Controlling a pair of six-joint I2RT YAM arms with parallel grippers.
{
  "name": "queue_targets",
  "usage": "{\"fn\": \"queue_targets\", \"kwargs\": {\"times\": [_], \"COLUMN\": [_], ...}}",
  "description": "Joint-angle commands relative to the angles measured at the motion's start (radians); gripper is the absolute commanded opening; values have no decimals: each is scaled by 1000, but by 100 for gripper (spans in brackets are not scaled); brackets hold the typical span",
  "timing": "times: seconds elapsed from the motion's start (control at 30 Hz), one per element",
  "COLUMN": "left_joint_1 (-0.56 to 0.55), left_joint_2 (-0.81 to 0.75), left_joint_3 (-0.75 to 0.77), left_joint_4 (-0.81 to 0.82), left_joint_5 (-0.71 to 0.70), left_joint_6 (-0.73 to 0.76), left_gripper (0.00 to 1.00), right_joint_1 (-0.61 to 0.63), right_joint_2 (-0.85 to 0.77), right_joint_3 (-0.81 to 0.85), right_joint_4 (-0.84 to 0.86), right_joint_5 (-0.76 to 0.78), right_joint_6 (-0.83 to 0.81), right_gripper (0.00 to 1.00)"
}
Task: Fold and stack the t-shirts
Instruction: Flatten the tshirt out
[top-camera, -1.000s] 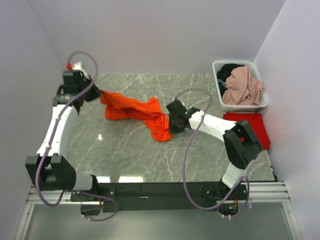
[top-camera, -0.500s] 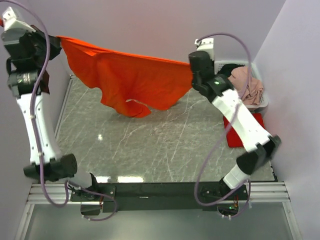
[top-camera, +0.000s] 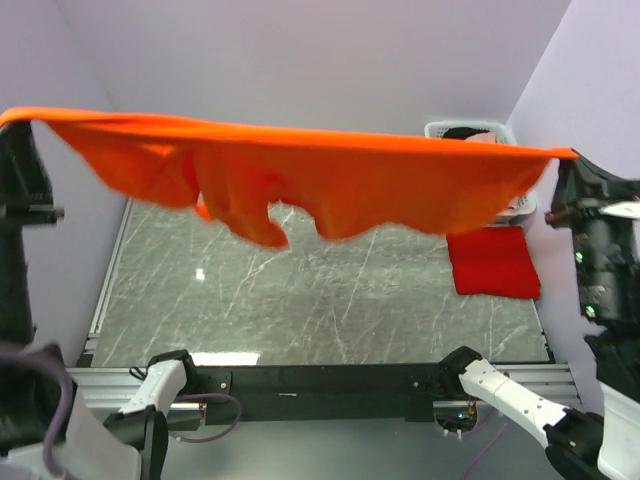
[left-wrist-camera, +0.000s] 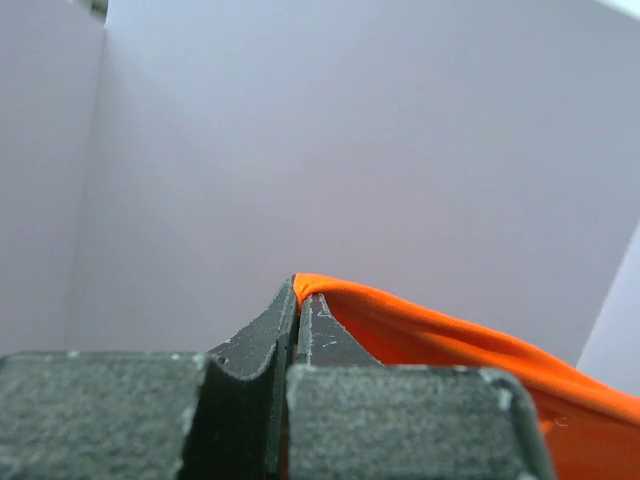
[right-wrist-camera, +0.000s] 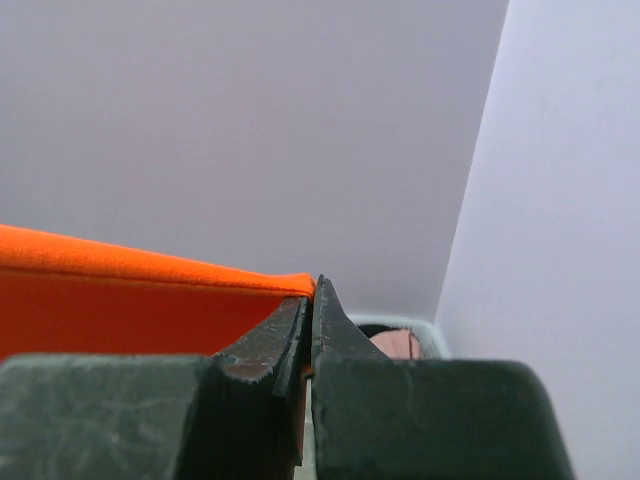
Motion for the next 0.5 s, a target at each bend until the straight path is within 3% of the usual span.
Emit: {"fn": "queue_targets", "kwargs": {"times": [0.0,0.13,0.23,0.33,0.47], "left_joint_1": [-9,-31,-38,-40,-40], "left_joint_2": [18,18,28,38,60], "left_joint_3": [-27,-32,-125,-343,-811], "left_joint_4": [7,3,35,117,321], "left_joint_5": [-125,-128,-76,50,208], "left_joint_6": [91,143,160,125,112], "left_gripper": [0,1,1,1,1], "right_joint_1": [-18,-16,-18,-18,-18], "right_joint_2": [-13,-24,5,44,157], "right_joint_3": [-29,-86,-146,-280,-515], "right_joint_4": [-58,-95,-112,-45,110], "right_joint_5": [-5,-48,-71,-111,-137], "right_joint_6": [-75,-64,-52,-39,-20], "right_gripper": [0,0,0,0,0]}}
